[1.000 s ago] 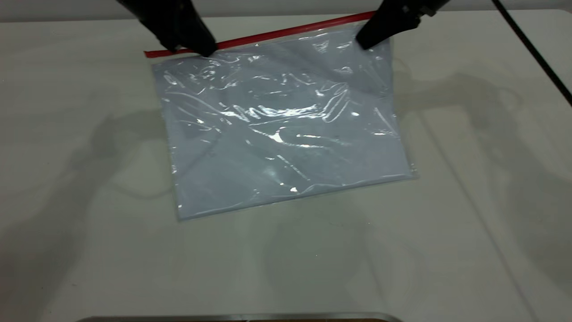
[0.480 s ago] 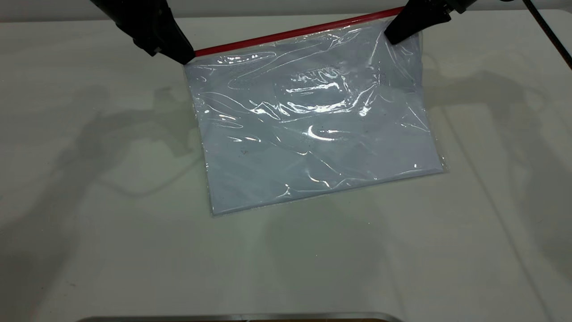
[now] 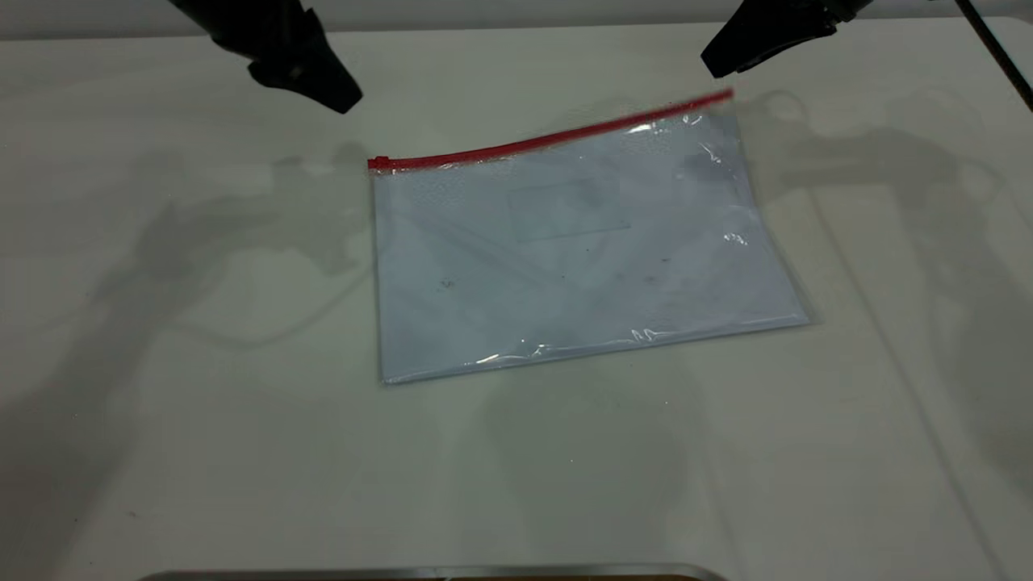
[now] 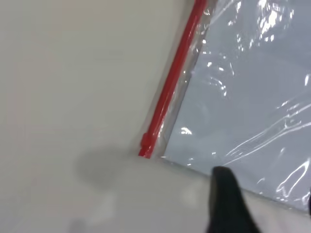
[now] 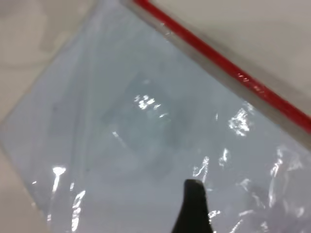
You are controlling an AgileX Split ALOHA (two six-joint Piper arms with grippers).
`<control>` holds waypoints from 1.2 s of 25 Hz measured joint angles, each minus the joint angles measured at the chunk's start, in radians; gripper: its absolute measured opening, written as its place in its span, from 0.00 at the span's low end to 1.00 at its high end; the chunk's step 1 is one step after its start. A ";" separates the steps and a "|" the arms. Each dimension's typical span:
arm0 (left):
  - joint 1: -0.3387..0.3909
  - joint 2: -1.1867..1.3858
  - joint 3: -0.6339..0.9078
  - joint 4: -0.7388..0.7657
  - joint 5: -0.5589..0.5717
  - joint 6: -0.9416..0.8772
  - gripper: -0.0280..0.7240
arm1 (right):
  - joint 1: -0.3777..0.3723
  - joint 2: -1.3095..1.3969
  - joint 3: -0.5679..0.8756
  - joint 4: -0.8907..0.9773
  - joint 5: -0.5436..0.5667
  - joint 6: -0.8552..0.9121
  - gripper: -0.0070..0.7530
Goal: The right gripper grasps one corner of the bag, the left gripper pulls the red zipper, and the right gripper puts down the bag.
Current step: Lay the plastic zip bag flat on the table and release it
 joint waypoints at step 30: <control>0.000 -1.008 0.002 0.528 0.631 -1.016 0.80 | -0.026 -0.917 -0.147 -0.518 0.218 0.888 0.73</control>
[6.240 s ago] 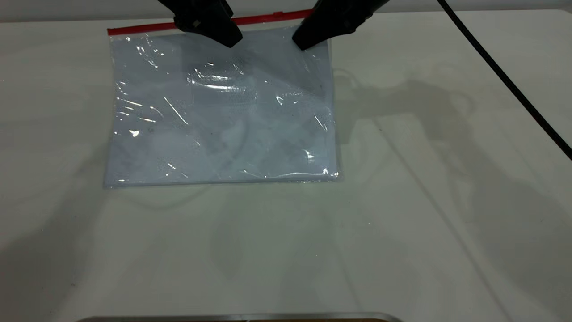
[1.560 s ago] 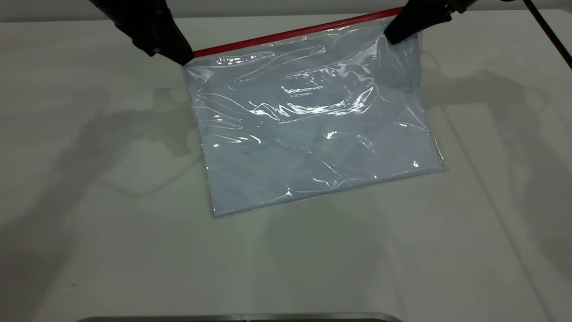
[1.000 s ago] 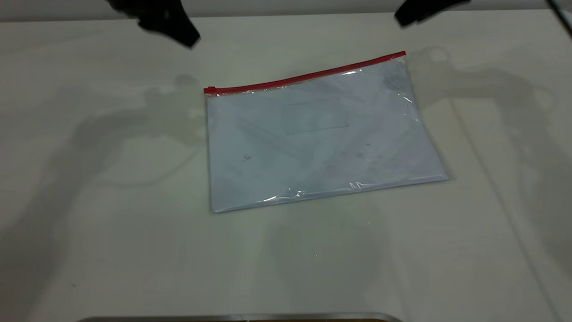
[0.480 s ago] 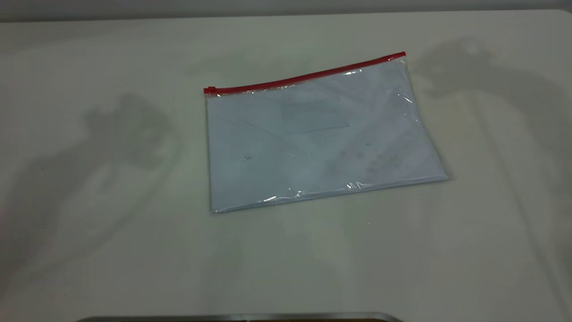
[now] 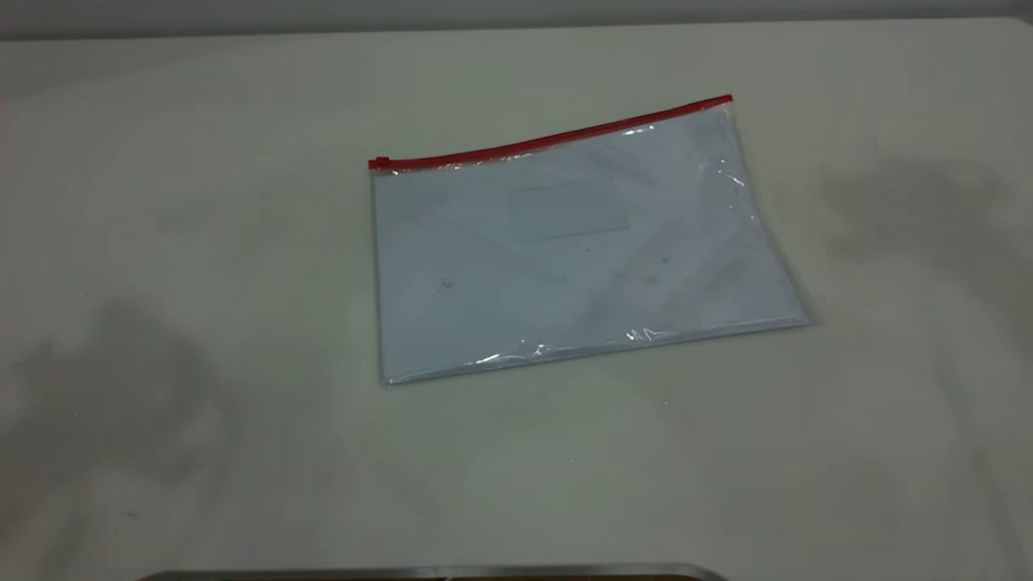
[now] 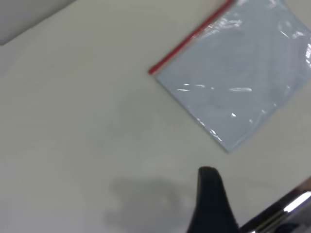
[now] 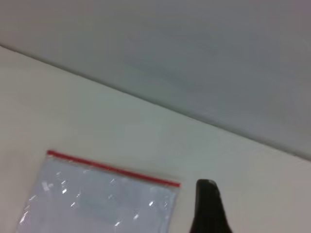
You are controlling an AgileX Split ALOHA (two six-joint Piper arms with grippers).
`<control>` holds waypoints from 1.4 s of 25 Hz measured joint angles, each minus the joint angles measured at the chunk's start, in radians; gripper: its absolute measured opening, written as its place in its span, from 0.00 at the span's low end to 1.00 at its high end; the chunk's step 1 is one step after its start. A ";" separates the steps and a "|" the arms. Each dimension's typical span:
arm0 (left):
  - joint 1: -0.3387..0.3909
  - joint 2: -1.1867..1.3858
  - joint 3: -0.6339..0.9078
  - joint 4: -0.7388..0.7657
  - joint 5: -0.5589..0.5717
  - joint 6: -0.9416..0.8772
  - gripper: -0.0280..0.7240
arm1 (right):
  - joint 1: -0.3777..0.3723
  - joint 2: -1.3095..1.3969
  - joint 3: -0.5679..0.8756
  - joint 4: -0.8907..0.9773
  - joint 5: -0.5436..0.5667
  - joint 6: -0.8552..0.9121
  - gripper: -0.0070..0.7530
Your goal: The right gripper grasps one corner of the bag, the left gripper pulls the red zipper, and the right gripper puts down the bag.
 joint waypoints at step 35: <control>0.000 -0.919 0.814 0.250 0.000 -0.333 0.80 | 0.000 -1.339 1.374 0.068 0.000 0.062 0.73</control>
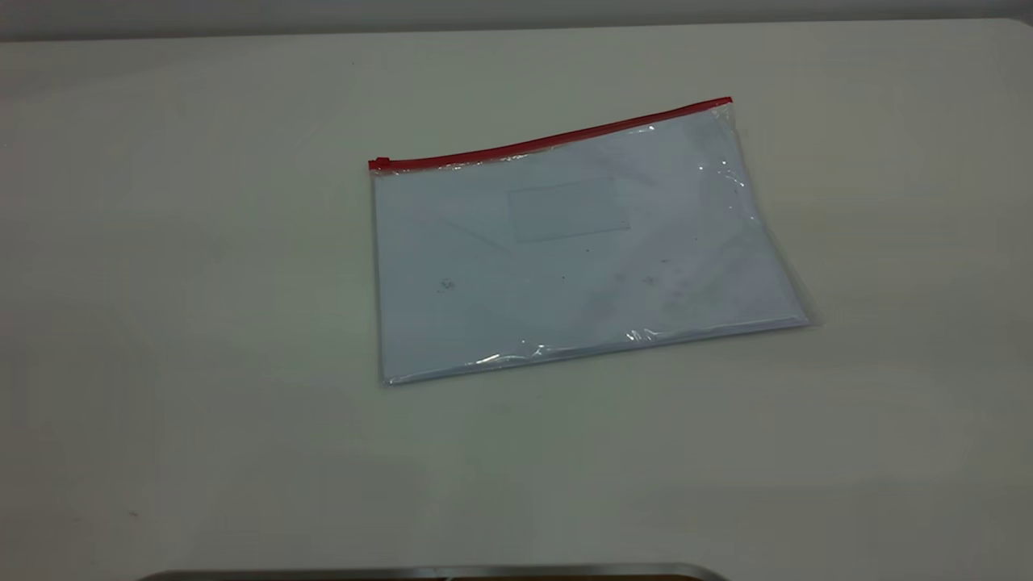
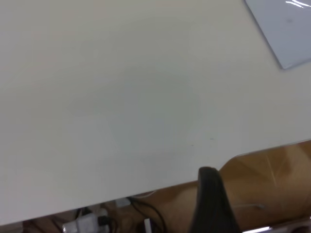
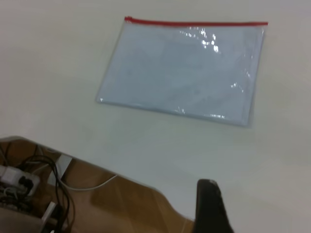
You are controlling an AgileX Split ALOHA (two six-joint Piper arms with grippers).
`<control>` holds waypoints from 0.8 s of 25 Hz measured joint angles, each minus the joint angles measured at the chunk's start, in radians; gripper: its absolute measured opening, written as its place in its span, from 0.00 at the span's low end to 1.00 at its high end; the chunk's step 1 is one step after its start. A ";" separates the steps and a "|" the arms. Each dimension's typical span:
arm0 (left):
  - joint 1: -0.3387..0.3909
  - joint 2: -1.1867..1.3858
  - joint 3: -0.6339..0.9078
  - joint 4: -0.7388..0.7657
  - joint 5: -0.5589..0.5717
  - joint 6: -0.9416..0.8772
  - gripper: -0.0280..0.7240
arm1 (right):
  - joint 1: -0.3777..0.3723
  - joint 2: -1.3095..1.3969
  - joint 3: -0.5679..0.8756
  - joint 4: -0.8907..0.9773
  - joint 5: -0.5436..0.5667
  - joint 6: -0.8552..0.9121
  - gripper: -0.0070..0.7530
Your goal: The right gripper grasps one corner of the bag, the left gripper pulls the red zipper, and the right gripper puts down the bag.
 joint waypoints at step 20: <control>0.000 -0.086 0.175 -0.010 -0.037 -0.029 0.80 | 0.000 -0.266 0.141 -0.270 -0.025 0.028 0.72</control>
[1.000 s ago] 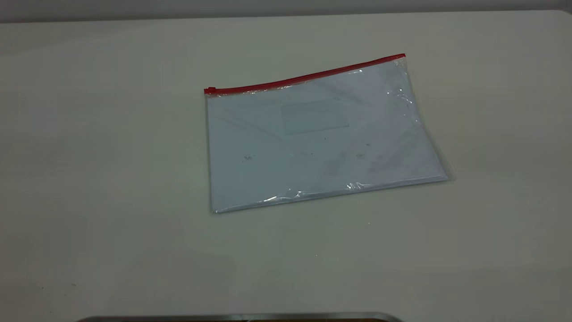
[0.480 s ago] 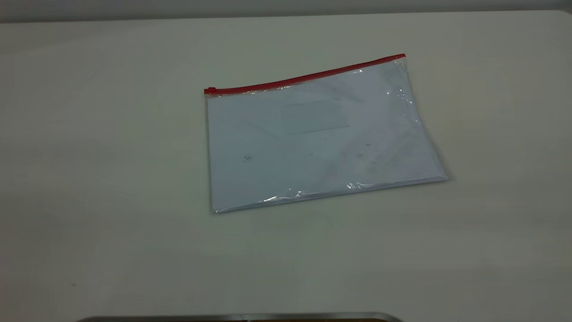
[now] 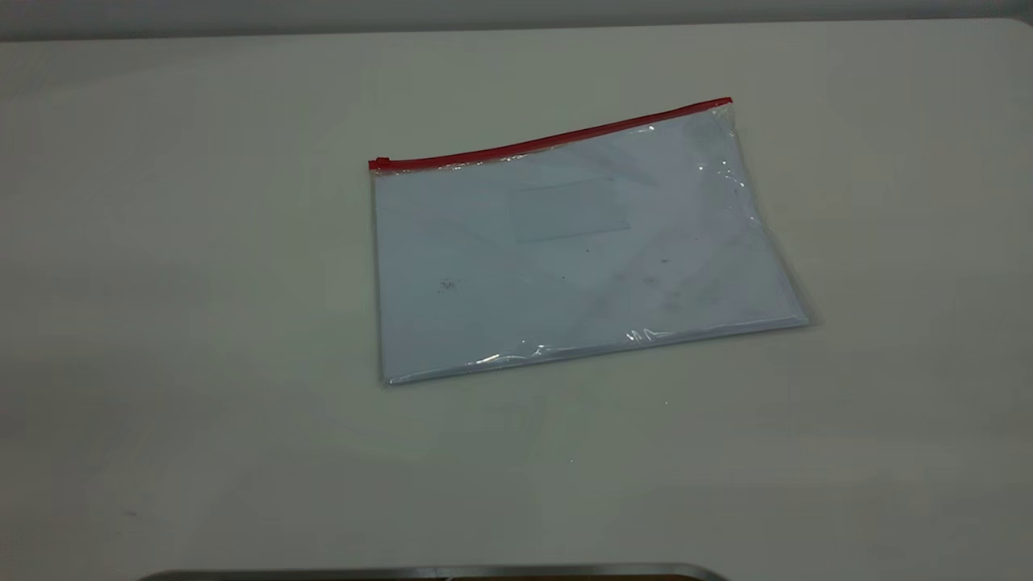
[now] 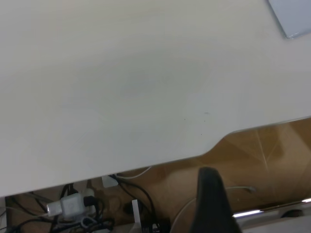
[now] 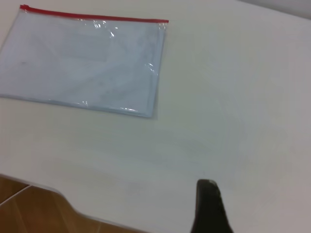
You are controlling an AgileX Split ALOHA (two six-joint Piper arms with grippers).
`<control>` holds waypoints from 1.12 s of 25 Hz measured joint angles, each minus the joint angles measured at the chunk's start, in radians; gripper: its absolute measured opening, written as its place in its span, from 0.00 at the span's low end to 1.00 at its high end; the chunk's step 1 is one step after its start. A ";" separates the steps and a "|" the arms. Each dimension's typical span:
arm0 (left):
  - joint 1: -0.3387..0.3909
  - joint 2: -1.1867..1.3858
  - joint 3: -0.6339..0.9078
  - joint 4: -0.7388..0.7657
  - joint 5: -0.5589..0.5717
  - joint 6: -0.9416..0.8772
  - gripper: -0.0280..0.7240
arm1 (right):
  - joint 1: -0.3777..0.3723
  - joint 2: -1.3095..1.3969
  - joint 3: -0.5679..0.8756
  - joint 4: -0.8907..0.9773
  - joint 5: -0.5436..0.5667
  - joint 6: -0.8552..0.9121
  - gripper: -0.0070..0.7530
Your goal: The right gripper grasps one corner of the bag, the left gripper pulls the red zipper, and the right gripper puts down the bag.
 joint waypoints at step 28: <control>0.107 -0.018 0.000 -0.001 -0.003 -0.024 0.80 | 0.000 0.000 0.069 -0.005 -0.068 0.035 0.70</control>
